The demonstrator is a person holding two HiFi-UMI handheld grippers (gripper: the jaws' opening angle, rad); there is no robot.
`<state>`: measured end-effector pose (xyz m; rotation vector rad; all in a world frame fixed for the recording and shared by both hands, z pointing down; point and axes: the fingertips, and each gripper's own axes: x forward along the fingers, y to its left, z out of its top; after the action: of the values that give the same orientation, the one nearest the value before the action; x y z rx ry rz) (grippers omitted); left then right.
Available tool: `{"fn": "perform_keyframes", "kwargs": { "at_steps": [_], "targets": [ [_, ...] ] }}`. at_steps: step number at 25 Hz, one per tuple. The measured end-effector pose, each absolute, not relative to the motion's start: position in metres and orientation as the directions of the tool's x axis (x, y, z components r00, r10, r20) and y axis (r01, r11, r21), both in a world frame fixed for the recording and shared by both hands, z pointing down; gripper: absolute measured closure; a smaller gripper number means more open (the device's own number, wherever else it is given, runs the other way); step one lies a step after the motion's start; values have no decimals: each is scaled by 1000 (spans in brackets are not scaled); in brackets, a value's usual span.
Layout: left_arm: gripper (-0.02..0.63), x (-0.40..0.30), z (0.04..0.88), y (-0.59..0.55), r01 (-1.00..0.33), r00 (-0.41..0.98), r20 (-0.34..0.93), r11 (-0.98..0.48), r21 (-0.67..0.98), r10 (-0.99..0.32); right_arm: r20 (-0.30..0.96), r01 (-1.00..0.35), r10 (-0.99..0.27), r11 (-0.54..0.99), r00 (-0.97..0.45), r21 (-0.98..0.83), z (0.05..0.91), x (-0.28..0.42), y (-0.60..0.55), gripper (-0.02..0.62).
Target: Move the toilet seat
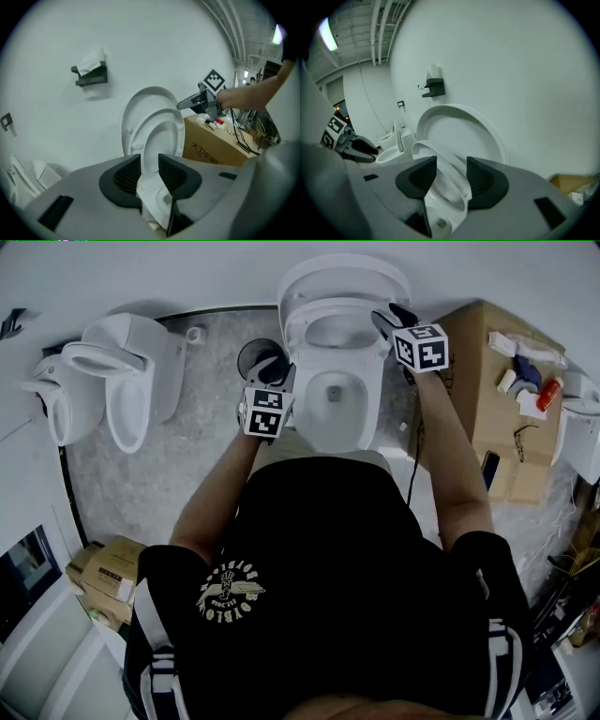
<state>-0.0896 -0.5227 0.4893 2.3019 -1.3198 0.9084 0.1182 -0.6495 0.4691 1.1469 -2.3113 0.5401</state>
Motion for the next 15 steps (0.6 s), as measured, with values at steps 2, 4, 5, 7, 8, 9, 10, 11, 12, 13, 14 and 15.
{"fn": "perform_keyframes", "kwargs": {
  "at_steps": [2, 4, 5, 7, 8, 9, 10, 11, 12, 13, 14, 15],
  "targets": [
    [484, -87, 464, -531, -862, 379, 620, -507, -35, -687, 569, -821, -647, 564, -507, -89, 456, 122, -636, 380],
    [506, -84, 436, -537, -865, 397, 551, -499, -42, -734, 541, -823, -676, 565, -500, -53, 442, 126, -621, 382],
    [518, -83, 422, -540, -868, 404, 516, -494, -44, -755, 522, -825, -692, 563, -498, -40, 433, 127, -614, 391],
    [535, -84, 395, -542, -876, 404, 452, -479, -59, -795, 476, -833, -727, 554, -494, -18, 413, 131, -601, 441],
    [552, -85, 383, -542, -881, 399, 422, -468, -71, -814, 452, -836, -745, 548, -491, -4, 402, 132, -595, 461],
    [563, -87, 371, -542, -885, 392, 394, -457, -83, -831, 429, -839, -762, 544, -486, 16, 391, 133, -589, 480],
    [568, -87, 360, -541, -889, 386, 367, -447, -95, -846, 407, -840, -777, 542, -481, 40, 380, 134, -583, 499],
    [570, -87, 350, -540, -893, 379, 344, -437, -108, -859, 387, -839, -788, 541, -478, 65, 370, 134, -577, 517],
    [572, -87, 340, -537, -896, 371, 325, -427, -121, -870, 370, -836, -797, 541, -478, 86, 361, 134, -571, 529],
    [575, -86, 331, -535, -899, 364, 308, -418, -129, -879, 356, -834, -804, 541, -477, 104, 352, 135, -564, 539],
    [578, -84, 322, -531, -902, 360, 294, -410, -131, -885, 345, -833, -810, 539, -474, 122, 343, 136, -558, 547],
    [581, -83, 314, -528, -905, 359, 281, -405, -127, -890, 336, -833, -818, 534, -467, 143, 335, 137, -552, 551]
  ]
}}
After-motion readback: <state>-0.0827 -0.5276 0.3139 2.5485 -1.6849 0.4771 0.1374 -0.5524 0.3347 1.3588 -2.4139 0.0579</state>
